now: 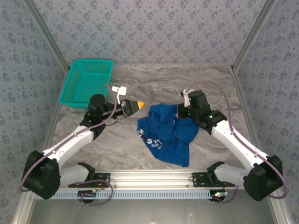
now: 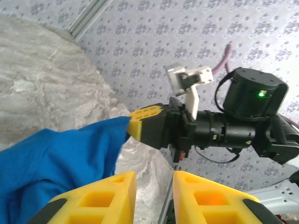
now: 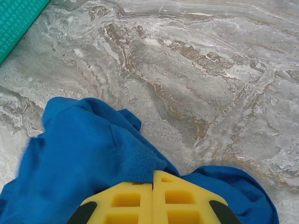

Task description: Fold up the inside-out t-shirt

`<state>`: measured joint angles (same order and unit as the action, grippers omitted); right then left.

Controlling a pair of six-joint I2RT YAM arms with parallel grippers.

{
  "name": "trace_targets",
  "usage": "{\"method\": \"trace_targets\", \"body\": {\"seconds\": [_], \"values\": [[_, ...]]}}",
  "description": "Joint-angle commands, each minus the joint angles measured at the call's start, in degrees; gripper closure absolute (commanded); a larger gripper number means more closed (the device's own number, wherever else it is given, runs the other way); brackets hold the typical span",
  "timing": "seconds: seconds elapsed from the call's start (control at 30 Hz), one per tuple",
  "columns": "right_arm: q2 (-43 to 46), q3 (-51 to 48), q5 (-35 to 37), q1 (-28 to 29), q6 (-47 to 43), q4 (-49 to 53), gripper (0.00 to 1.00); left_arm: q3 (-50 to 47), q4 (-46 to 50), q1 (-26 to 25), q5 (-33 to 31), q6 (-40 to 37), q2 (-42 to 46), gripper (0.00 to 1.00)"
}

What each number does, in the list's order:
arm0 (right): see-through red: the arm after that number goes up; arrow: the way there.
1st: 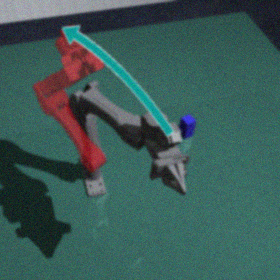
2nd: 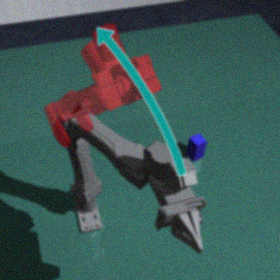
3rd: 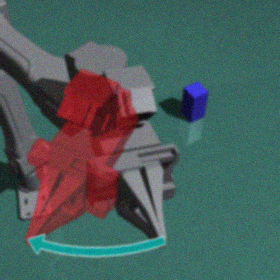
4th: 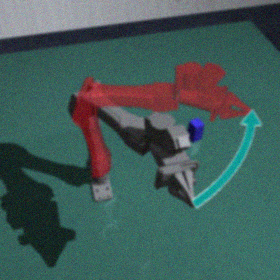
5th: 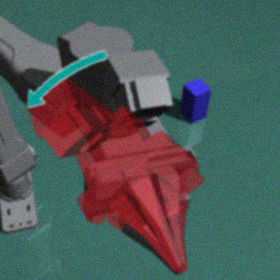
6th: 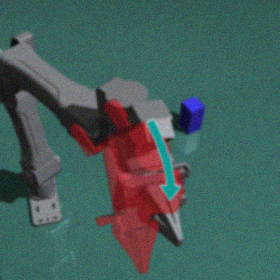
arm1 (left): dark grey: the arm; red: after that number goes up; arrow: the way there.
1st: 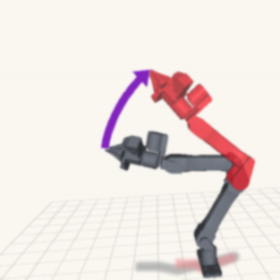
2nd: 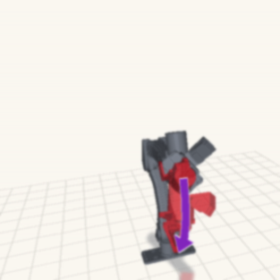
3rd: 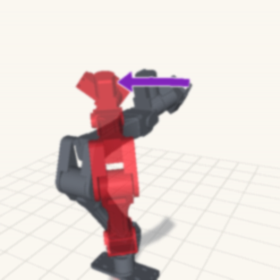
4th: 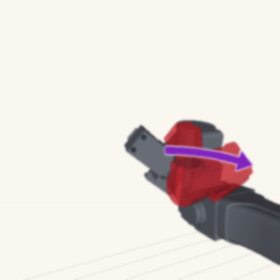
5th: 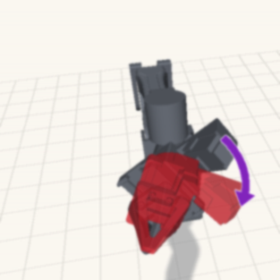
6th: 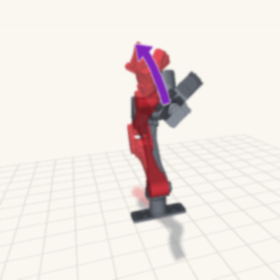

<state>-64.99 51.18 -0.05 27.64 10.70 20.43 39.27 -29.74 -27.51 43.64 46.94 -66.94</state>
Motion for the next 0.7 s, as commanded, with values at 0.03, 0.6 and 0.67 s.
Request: {"method": "trace_targets", "body": {"seconds": [0.03, 0.6, 0.67], "values": [[1.26, -1.08, -7.11, 0.32, -0.75, -3.17, 1.00, 3.98, 15.27, -1.71, -5.78, -8.79, 0.57, 0.66], [1.53, 7.67, -33.78, -7.63, 16.29, -1.35, 1.00, 19.96, 29.96, -28.02, -48.91, -38.93, -16.26, 0.48], [1.63, 8.68, -34.15, -7.61, 16.24, -0.22, 1.00, 20.83, 28.57, -28.04, -49.94, -39.23, -16.65, 0.41]]}}
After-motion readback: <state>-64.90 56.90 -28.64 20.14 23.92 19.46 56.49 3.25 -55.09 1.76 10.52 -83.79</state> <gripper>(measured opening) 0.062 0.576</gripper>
